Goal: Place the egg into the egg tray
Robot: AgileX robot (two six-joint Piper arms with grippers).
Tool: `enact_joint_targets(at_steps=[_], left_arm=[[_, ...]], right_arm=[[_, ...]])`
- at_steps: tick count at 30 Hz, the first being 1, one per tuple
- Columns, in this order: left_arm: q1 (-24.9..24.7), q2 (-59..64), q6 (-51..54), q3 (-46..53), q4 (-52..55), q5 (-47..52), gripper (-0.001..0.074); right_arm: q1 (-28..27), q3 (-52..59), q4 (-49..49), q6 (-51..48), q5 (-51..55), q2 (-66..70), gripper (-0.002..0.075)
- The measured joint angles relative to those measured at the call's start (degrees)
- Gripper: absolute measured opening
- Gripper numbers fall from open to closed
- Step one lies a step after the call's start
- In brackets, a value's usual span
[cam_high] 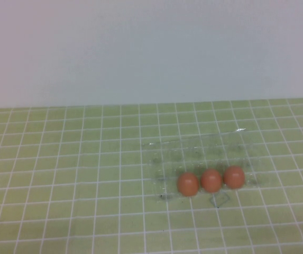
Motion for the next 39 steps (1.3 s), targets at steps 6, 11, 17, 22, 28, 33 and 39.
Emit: enact_joint_targets(at_steps=[6, 11, 17, 22, 28, 33, 39], left_arm=[[0.0, 0.0, 0.0, 0.0, 0.0, 0.0, -0.0002], [0.0, 0.0, 0.0, 0.0, 0.0, 0.0, -0.0001], [0.0, 0.0, 0.0, 0.0, 0.0, 0.0, -0.0001], [0.0, 0.0, 0.0, 0.0, 0.0, 0.0, -0.0001], [0.0, 0.0, 0.0, 0.0, 0.0, 0.0, -0.0001], [0.0, 0.0, 0.0, 0.0, 0.0, 0.0, -0.0001], [-0.05, 0.0, 0.0, 0.0, 0.0, 0.0, -0.0002]], right_arm=[[0.0, 0.0, -1.82, 0.0, 0.0, 0.0, -0.0002], [0.0, 0.0, -12.09, 0.0, -0.47, 0.0, -0.0002], [0.0, 0.0, -14.09, 0.0, -0.5, 0.0, -0.0002], [0.0, 0.0, -14.09, 0.0, -0.6, 0.0, -0.0002], [0.0, 0.0, -14.09, 0.0, -0.6, 0.0, -0.0002], [0.0, 0.0, -14.09, 0.0, -0.6, 0.0, -0.0002], [0.0, 0.0, -14.09, 0.0, -0.6, 0.0, -0.0002]])
